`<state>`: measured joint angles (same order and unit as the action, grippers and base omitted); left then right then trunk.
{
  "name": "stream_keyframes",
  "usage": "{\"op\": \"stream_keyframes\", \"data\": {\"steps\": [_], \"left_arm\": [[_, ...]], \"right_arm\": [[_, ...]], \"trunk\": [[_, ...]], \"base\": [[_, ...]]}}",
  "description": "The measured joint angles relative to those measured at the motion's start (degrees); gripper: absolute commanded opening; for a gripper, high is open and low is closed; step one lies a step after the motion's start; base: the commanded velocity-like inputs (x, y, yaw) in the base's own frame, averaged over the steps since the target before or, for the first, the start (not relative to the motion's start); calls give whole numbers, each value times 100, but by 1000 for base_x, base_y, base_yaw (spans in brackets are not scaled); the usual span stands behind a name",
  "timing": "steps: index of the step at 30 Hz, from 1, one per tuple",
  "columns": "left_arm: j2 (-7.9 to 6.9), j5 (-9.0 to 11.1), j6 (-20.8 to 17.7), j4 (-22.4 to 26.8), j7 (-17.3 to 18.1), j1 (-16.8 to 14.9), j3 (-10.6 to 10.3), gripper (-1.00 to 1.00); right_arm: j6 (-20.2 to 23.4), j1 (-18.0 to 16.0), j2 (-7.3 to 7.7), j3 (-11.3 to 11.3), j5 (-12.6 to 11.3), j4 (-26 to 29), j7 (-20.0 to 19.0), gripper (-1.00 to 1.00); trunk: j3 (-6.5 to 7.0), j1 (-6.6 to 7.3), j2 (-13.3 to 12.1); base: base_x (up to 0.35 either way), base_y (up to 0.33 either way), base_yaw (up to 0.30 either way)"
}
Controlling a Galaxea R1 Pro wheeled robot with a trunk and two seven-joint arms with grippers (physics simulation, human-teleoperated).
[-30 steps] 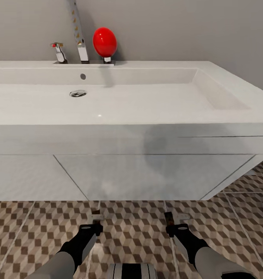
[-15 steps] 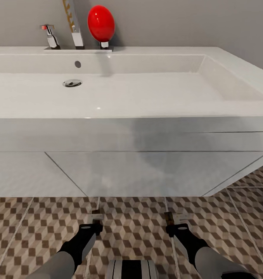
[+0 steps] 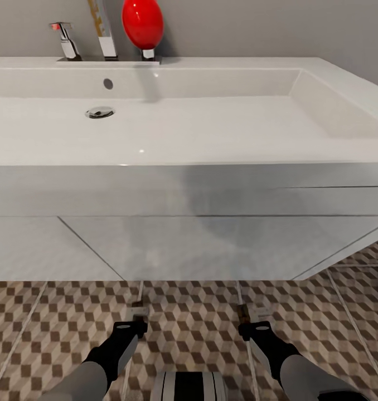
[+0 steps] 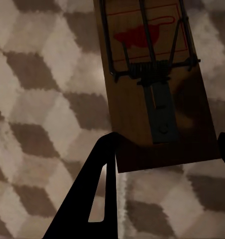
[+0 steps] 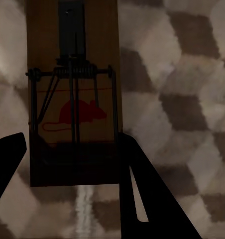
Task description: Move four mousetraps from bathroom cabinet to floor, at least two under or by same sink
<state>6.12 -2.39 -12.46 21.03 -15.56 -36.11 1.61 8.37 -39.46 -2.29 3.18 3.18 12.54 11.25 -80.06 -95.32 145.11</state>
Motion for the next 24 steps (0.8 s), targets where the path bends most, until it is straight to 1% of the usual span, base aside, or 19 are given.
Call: {"op": "stream_keyframes", "data": {"steps": [1, 11, 15, 23, 24], "left_arm": [[0, 0, 0, 1, 0, 0, 0, -100], [0, -1, 0, 3, -17, -1, 1, -100], [-3, 0, 0, 0, -24, 0, 0, -100], [-8, 0, 0, 2, -27, 1, 0, -100], [-9, -1, 0, 3, -27, 0, 1, -100]], "right_arm": [[0, 0, 0, 0, 0, 0, 0, -100], [-38, 0, 0, 1, 1, 0, 0, -100], [-158, 0, 0, 0, -6, -7, -2, -100], [-208, 0, 0, 0, -8, -9, -3, -100], [-210, 0, 0, 0, -7, -9, -3, -100]], "trunk": [[-22, -3, 1], [-23, -2, 2], [-111, -13, 7], [-288, -33, 17], [-289, -33, 18]], "base": [[0, 0, 0], [0, 0, 0], [0, 0, 0], [0, 0, 0], [0, 0, 0]]}}
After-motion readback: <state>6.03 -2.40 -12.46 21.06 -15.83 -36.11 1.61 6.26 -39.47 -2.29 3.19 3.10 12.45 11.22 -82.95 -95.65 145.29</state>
